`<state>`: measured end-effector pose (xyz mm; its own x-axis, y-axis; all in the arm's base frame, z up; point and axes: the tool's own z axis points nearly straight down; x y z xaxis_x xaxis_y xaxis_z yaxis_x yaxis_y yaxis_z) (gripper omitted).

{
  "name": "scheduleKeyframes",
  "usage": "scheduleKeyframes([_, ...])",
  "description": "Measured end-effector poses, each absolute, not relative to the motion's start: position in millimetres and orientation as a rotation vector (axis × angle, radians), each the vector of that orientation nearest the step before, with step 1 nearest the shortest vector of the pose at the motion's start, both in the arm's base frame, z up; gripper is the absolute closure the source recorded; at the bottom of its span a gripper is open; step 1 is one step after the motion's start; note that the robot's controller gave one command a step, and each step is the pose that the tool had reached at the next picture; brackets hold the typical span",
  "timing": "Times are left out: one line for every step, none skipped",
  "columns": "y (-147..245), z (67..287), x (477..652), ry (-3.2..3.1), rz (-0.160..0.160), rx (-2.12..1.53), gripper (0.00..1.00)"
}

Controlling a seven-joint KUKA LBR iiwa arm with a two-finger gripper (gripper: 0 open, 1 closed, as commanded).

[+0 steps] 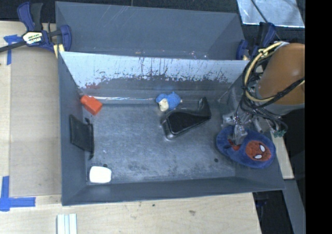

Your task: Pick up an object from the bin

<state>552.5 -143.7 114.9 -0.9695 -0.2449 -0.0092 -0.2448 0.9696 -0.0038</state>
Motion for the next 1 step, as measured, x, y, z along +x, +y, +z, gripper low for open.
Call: scheduleKeyframes([-141.0, 223.2, 538.5, 3.108, -0.007, -0.374, 1.0])
